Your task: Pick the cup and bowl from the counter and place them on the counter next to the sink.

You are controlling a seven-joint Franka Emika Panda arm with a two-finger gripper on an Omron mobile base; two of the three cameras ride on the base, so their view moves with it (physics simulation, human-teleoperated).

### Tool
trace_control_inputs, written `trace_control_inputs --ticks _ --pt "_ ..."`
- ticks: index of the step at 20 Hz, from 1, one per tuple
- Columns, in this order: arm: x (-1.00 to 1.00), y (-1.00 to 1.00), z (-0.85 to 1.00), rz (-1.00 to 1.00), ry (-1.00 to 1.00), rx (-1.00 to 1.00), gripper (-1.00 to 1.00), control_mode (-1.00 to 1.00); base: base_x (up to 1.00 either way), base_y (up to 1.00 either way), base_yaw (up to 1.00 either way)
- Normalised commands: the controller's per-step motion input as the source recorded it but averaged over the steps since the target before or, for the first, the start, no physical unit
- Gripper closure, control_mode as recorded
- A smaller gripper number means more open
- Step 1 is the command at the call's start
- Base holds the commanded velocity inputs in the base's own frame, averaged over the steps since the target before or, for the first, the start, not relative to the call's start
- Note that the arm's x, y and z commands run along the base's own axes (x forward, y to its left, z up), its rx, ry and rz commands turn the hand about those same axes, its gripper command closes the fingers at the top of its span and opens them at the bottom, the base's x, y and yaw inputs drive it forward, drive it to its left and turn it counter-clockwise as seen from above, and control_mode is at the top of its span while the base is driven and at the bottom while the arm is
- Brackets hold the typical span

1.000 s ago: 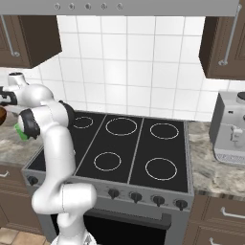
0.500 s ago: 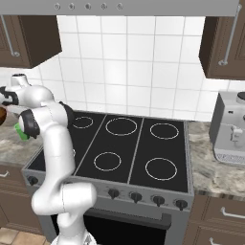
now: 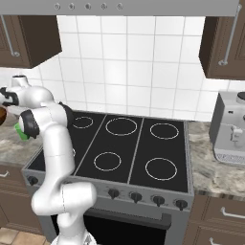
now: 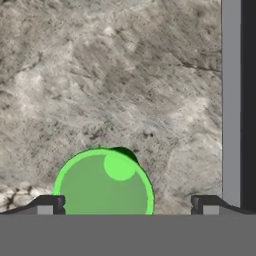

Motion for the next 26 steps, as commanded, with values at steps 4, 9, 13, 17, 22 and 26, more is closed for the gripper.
trace_control_inputs --ticks 4,9,13,17,22,26 --pt "0.0 0.0 -0.27 0.0 0.0 0.0 -1.0 -1.0 0.0 0.0 0.0" --pt "0.0 0.0 -0.18 0.0 0.0 0.0 -1.0 -1.0 0.0 0.0 0.0" --pt "0.0 0.0 -0.19 0.0 0.0 0.0 -1.0 -1.0 0.0 0.0 0.0" --pt "0.0 0.0 -0.18 0.0 0.0 0.0 -1.0 -1.0 0.0 0.0 0.0" --pt "0.0 0.0 -0.21 0.0 0.0 0.0 -1.0 -1.0 0.0 0.0 0.0" --pt "0.0 0.0 -0.14 0.0 0.0 0.0 -1.0 -1.0 0.0 0.0 0.0"
